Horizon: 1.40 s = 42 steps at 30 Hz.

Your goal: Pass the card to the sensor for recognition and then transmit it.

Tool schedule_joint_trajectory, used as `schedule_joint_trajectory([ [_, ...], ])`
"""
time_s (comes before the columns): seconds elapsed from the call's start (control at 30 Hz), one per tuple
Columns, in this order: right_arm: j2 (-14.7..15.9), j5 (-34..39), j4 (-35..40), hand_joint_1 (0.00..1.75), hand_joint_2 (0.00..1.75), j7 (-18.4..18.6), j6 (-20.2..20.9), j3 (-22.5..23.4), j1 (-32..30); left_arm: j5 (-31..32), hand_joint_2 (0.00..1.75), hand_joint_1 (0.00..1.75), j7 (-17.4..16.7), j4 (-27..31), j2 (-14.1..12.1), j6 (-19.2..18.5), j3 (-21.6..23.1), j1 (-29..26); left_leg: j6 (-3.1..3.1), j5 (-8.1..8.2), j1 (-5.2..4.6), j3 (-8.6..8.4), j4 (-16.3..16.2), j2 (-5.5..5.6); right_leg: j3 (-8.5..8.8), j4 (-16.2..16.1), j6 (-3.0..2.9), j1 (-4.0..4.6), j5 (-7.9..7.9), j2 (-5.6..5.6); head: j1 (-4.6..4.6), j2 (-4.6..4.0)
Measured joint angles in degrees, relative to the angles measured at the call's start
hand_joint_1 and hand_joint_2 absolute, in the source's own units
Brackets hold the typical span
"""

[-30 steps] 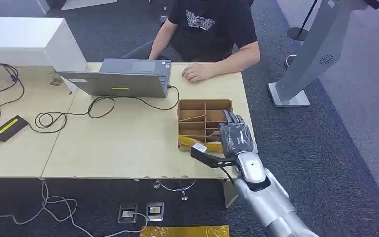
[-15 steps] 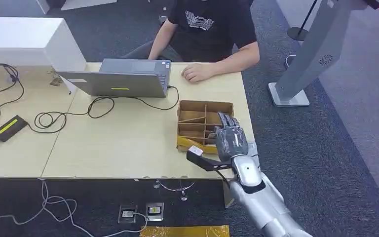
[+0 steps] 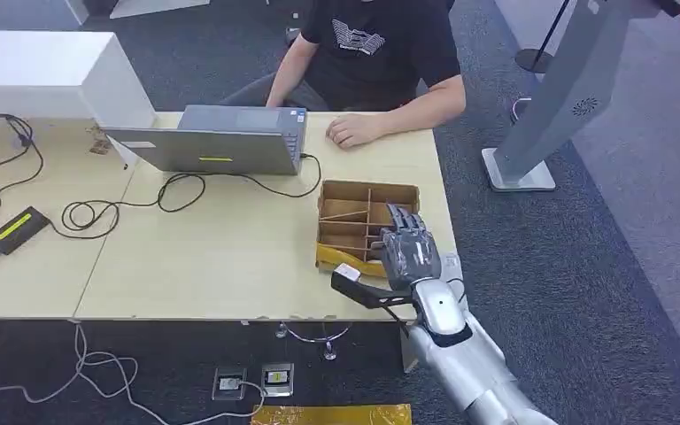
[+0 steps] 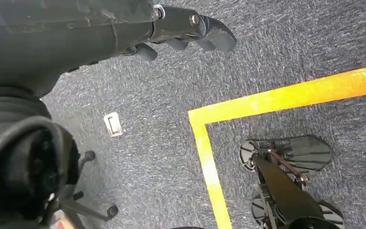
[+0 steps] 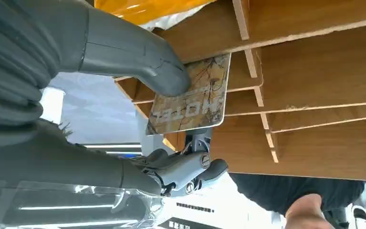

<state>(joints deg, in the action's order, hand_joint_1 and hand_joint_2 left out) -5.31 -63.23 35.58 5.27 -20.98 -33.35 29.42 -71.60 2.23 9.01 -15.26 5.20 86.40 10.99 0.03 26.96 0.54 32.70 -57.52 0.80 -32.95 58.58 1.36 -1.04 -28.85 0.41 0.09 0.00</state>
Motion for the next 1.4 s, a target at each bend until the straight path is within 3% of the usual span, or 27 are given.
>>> schedule_joint_trajectory([
  [0.1, -0.2, 0.0, -0.2, 1.55, 1.75, 0.0, 0.0, 0.0, 0.0, 0.0, 0.0, 0.0, 0.0, 0.0, 0.0, 0.0, 0.0, 0.0, 0.0, 0.0, 0.0, 0.0, 0.0, 0.0, 0.0, 0.0, 0.0, 0.0, 0.0, 0.0, 0.0, 0.0],
  [0.23, -0.4, 0.1, -0.4, 1.75, 1.75, -0.1, 0.0, 0.0, 0.0, 0.0, 0.0, 0.0, 0.0, 0.0, 0.0, 0.0, 0.0, 0.0, 0.0, 0.0, 0.0, 0.0, 0.0, 0.0, -0.01, 0.0, 0.0, 0.0, 0.0, 0.0, 0.0, 0.0],
  [0.57, -0.3, 1.8, 0.3, 1.75, 1.75, -0.6, -1.6, 0.0, 0.7, -0.8, 0.0, 0.0, 0.0, 0.0, 0.0, 0.0, 0.1, 0.0, 0.0, 0.0, 0.0, 0.01, 0.0, 0.0, -0.01, 0.0, 0.0, 0.0, 0.0, 0.0, 0.0, 0.0],
  [0.77, 0.9, 2.4, 5.5, 1.75, 1.75, -0.5, -0.9, 0.4, 1.7, -0.9, 0.0, 0.0, 0.1, 0.0, 0.0, 0.0, 0.2, 0.0, 0.0, 0.0, 0.0, 0.0, 0.0, 0.0, 0.0, 0.0, 0.0, 0.0, 0.01, -0.01, 0.0, 0.0],
  [0.93, 3.2, 2.2, 15.5, 1.75, 1.75, 0.6, 3.1, 2.0, 2.2, -0.4, 0.0, 0.0, 0.7, 0.0, 0.0, 0.2, 0.3, 0.0, 0.0, 0.0, -0.01, -0.01, 0.0, -0.01, -0.01, 0.0, -0.01, 0.0, 0.01, 0.01, 0.0, 0.0],
  [1.1, 4.3, 1.4, 21.3, 1.75, 1.75, 0.2, 1.7, 3.0, 2.1, -0.1, 0.0, 0.0, 0.7, 0.0, 0.1, 0.2, 0.3, 0.0, 0.0, 0.0, 0.0, -0.01, 0.0, -0.02, -0.02, 0.0, -0.01, 0.0, 0.01, 0.02, -0.02, 0.0],
  [1.4, 4.7, 2.7, 23.5, 1.75, 1.75, -1.6, -0.9, 3.8, 2.3, 0.3, 0.0, 0.0, 0.7, 0.0, 0.3, 0.2, 0.3, 0.0, 0.0, 0.0, 0.0, 0.0, 0.0, -0.01, 0.0, 0.0, -0.01, 0.0, 0.01, 0.01, 0.0, 0.0],
])
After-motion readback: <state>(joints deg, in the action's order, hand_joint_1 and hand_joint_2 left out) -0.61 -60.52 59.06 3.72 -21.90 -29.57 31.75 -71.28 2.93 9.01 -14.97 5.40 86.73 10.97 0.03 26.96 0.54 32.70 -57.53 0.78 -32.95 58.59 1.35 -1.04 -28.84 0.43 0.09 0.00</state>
